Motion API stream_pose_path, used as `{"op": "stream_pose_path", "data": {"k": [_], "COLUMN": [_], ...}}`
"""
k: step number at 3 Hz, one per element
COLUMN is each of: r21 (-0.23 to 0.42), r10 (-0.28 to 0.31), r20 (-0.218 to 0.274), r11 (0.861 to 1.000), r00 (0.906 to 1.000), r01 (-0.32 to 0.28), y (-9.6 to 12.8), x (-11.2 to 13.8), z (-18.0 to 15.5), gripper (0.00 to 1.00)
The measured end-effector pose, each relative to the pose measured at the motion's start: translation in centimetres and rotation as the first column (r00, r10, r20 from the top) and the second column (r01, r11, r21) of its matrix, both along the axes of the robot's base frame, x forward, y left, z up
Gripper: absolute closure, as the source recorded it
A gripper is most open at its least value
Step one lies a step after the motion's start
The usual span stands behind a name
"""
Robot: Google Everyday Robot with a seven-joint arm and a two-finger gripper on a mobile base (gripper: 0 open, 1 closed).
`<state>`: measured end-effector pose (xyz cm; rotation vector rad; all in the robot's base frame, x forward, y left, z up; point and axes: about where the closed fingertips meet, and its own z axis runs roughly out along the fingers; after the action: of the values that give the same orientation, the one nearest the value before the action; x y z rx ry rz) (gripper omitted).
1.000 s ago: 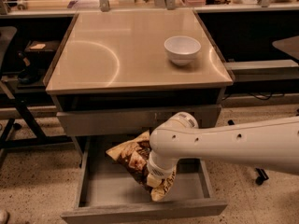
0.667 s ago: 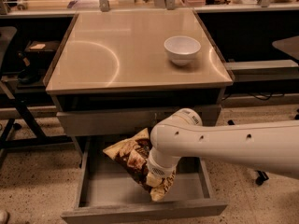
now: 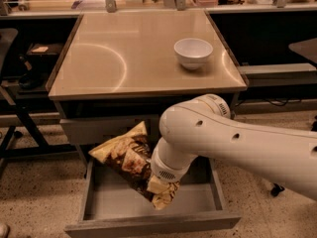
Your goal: Pick brown chip bag from middle drawer and place on counter
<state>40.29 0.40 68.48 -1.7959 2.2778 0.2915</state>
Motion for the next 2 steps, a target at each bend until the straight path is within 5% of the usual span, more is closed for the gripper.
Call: {"op": "stream_pose_path", "data": {"k": [1, 2], "r21": [0.017, 0.015], "r10": [0.059, 0.064], "r20": [0.059, 0.063], "r11": [0.998, 0.998], "r00": [0.9965, 0.9960], "r01": [-0.060, -0.065], "y": [0.94, 0.99], "x": [-0.34, -0.36], "z": [4.90, 4.98], "gripper": [1.00, 1.00]}}
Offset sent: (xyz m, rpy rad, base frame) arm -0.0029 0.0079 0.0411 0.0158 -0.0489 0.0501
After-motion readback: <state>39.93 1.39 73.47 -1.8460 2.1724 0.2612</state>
